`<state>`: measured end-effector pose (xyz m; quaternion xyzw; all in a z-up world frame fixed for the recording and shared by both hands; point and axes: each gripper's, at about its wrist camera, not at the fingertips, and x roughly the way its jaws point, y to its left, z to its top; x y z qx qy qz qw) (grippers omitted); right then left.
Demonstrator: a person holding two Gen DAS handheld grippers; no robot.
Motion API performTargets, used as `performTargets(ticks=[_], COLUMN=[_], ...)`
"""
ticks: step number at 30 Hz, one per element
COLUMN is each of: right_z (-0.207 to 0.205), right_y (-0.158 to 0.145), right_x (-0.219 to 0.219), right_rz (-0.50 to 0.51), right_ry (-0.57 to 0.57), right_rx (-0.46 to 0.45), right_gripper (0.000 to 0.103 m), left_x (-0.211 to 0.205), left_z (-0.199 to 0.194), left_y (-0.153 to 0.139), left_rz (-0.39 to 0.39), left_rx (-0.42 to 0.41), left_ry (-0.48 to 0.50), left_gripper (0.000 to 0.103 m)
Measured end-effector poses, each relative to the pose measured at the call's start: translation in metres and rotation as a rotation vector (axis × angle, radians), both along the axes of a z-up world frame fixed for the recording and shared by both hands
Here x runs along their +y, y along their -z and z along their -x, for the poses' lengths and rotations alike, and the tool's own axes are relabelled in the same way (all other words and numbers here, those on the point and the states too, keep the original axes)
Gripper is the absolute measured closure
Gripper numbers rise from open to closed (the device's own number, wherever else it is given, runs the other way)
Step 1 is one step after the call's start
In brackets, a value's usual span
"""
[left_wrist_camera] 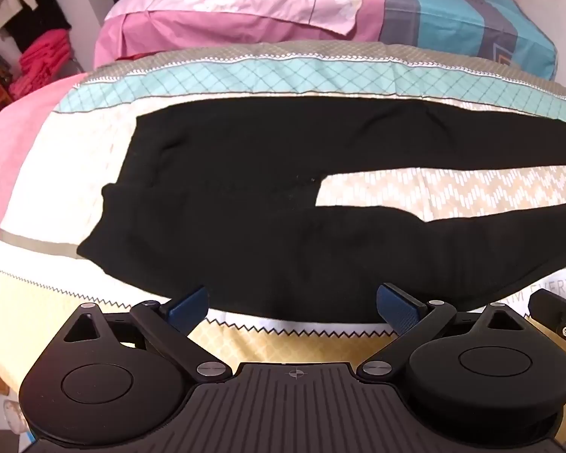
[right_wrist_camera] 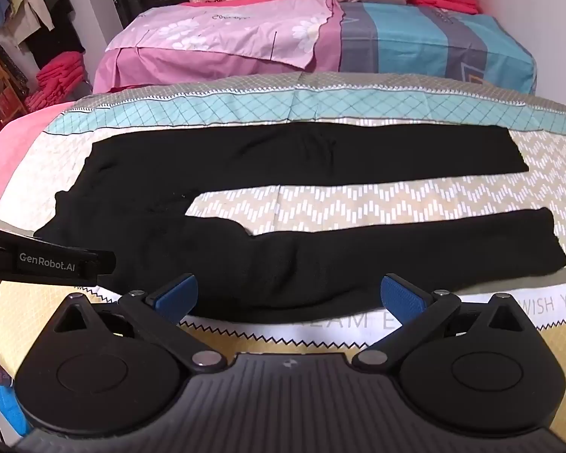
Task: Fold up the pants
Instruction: 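Move both grippers, open, toward the black pants on the bed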
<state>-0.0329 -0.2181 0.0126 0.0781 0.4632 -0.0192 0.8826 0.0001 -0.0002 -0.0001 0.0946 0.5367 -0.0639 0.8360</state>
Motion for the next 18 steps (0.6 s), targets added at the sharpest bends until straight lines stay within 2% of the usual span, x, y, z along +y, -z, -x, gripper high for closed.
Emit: performTargets(ticks=[4, 10, 18], right_z=[0.0, 0.002, 0.002], right_y=[0.004, 0.008, 0.006], right_x=[0.001, -0.009, -0.009], right_rz=[0.02, -0.027, -0.029], right_ry=[0.006, 0.019, 0.057], right_rx=[0.025, 0.077, 0.083], right_gripper=[0.0, 0.0, 0.0], left_x=[0.002, 0.003, 0.008], left_z=[0.004, 0.002, 0.006], left_y=[0.003, 0.001, 0.0], left_rz=[-0.005, -0.013, -0.011], left_rx=[0.001, 0.022, 0.005], left_ry=[0.002, -0.009, -0.02], left_gripper=[0.0, 0.0, 0.0])
